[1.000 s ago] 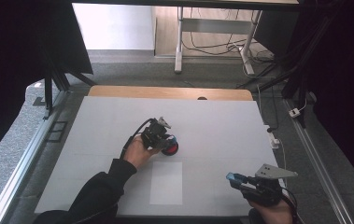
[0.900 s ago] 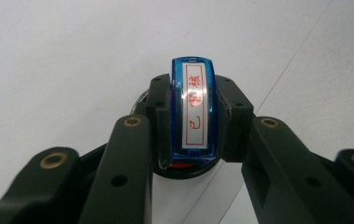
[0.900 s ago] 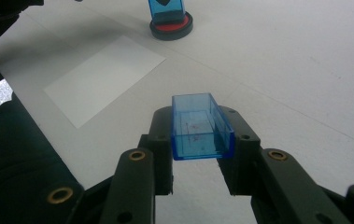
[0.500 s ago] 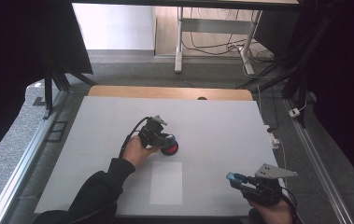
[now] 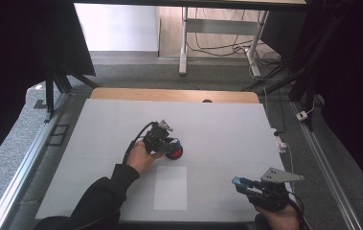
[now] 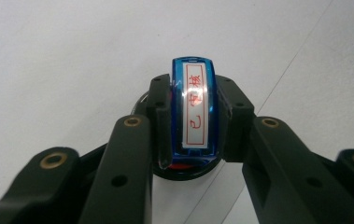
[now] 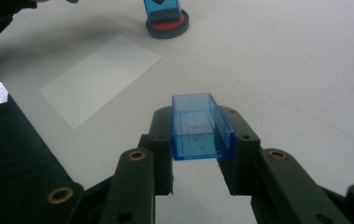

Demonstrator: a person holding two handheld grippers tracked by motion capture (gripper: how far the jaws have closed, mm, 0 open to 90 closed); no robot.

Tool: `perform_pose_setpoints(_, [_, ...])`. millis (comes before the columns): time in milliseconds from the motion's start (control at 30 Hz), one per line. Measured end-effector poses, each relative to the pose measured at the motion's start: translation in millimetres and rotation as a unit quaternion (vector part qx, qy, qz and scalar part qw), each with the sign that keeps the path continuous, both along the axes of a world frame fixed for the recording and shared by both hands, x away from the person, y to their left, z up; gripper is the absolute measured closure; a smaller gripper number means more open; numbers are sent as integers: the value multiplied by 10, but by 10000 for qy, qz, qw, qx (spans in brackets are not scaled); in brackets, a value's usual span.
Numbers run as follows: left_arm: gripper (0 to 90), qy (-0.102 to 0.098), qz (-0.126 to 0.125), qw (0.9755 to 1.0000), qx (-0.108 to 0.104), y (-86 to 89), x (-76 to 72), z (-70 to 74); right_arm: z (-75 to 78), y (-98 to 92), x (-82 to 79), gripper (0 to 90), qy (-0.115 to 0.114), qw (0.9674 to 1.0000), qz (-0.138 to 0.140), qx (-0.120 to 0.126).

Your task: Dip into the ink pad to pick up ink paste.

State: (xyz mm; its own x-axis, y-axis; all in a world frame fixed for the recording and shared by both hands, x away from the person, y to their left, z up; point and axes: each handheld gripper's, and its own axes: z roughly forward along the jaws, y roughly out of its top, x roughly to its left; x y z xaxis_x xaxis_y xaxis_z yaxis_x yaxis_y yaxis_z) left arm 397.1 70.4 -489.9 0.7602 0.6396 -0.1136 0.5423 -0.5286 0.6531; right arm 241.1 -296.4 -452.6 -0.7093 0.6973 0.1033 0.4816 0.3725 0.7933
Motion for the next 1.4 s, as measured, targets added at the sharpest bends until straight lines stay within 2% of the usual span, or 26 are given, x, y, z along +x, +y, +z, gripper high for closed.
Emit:
perform_pose_setpoints(233, [703,-146,-56,9997,179,-54,-30,25,2,-2,-3,682,4,10000,-16,12])
perform_pose_setpoints(300, [703,-59,-149,9999,7,-40,-23,40,5,-5,-5,682,6,10000,-15,2])
perform_pose_setpoints(433, [702,-178,-136,9997,-42,-20,-50,132,4,-8,-5,681,1,10000,-11,24])
perform_pose_setpoints(667, [702,-204,-229,9991,-300,67,-147,261,5,-5,-5,681,0,10000,-3,26])
perform_pose_setpoints(867, [702,-269,-302,9978,-520,165,-276,357,6,-7,-4,681,0,10000,-3,38])
perform_pose_setpoints(967, [703,-372,-384,9972,-523,198,-356,387,6,-7,-4,681,0,10000,1,43])
perform_pose_setpoints(1133, [702,-408,-504,9957,-660,241,-484,431,7,-9,-4,681,-8,10000,7,52])
perform_pose_setpoints(1233, [703,-529,-595,9943,-715,276,-566,451,9,-10,-6,681,-16,10000,3,44])
perform_pose_setpoints(1400, [702,-452,-639,9931,-873,333,-674,471,9,-12,-6,681,-12,10000,23,74])
